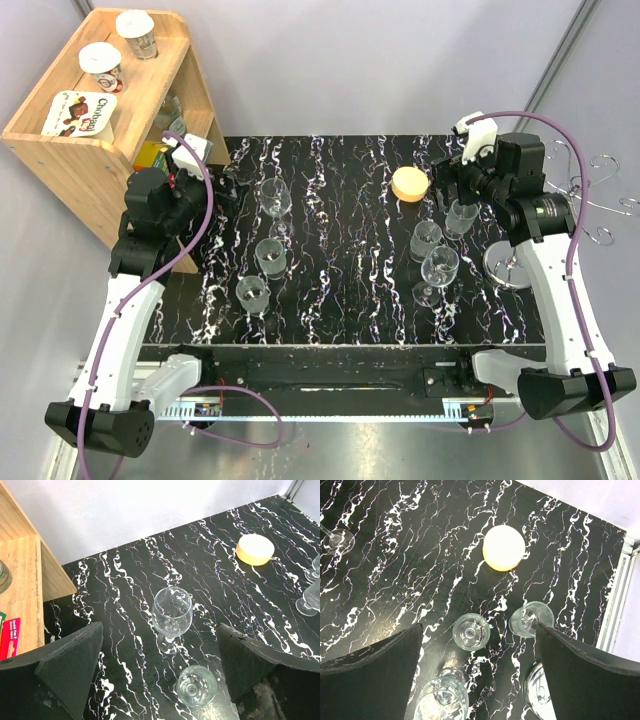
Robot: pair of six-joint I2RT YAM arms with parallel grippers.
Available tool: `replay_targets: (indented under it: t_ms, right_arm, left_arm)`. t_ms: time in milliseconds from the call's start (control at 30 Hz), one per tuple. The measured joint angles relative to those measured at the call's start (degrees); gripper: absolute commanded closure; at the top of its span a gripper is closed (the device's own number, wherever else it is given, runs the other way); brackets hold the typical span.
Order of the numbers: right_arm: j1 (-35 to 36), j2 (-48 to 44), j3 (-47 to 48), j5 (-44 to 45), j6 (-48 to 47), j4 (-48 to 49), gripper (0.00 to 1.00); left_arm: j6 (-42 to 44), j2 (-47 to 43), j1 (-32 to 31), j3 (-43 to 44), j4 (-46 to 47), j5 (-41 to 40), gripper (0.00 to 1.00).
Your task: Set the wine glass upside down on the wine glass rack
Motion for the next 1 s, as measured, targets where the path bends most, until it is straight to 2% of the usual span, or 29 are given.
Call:
replay_targets:
  t_ms: [333, 600, 733, 1000]
  right_arm:
    - [0.0, 0.1, 2.1, 0.0, 0.0, -2.5, 0.01]
    - [0.0, -1.2, 14.3, 2.4, 1.9, -9.4, 0.01]
    - [0.0, -3.8, 18.6, 7.4, 1.5, -10.3, 0.00]
    - [0.0, -7.0, 18.6, 25.0, -2.1, -9.4, 0.00]
  left_arm:
    - [0.1, 0.0, 0.0, 0.0, 0.0, -0.7, 0.01]
    - [0.5, 0.5, 0.0, 1.5, -1.2, -0.8, 0.01]
    - [0.4, 1.3, 0.0, 1.9, -1.3, -0.8, 0.01]
    - [0.4, 3.0, 0.0, 2.0, -2.1, -0.9, 0.01]
